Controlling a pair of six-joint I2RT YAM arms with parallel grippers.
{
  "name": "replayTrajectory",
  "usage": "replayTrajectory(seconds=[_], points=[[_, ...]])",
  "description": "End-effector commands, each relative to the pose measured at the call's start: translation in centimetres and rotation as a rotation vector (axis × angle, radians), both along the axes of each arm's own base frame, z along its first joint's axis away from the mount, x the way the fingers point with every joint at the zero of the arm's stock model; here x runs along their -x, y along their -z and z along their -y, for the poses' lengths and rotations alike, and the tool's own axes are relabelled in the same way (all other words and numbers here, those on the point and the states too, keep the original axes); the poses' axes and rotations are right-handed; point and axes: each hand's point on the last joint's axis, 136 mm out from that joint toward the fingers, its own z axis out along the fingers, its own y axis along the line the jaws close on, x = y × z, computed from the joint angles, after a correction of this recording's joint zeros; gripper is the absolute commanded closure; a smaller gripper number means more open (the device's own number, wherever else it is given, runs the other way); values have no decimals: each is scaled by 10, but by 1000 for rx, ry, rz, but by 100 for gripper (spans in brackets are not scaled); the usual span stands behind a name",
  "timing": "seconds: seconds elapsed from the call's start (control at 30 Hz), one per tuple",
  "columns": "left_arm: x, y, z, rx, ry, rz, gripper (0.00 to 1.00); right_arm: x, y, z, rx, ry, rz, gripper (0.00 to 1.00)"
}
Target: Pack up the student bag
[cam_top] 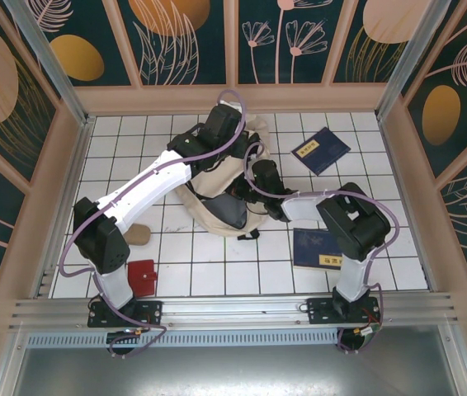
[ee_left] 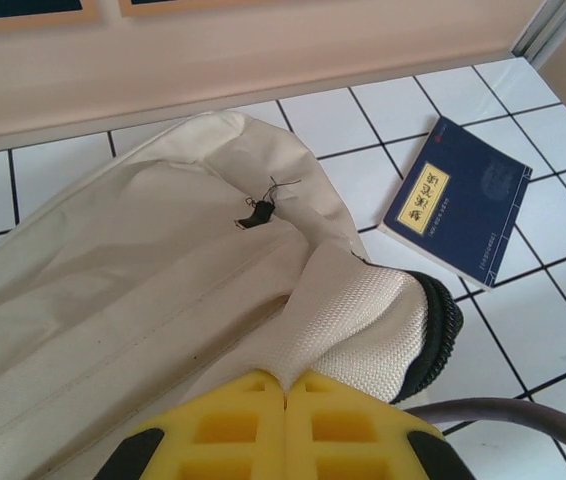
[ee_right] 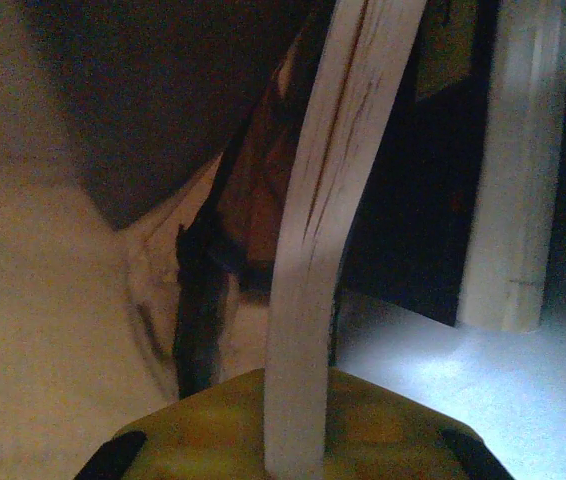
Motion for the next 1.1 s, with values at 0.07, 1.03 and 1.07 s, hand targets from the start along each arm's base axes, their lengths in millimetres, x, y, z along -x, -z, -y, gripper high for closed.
replayTrajectory(seconds=[0.07, 1.03, 1.07], points=[[1, -38, 2, 81, 9, 64, 100, -26, -36, -21, -84, -7, 107, 100], [10, -28, -20, 67, -54, 70, 100, -75, 14, -32, -62, 131, -165, 64], [10, -26, -22, 61, -66, 72, 100, -72, 12, -30, -62, 134, -176, 62]])
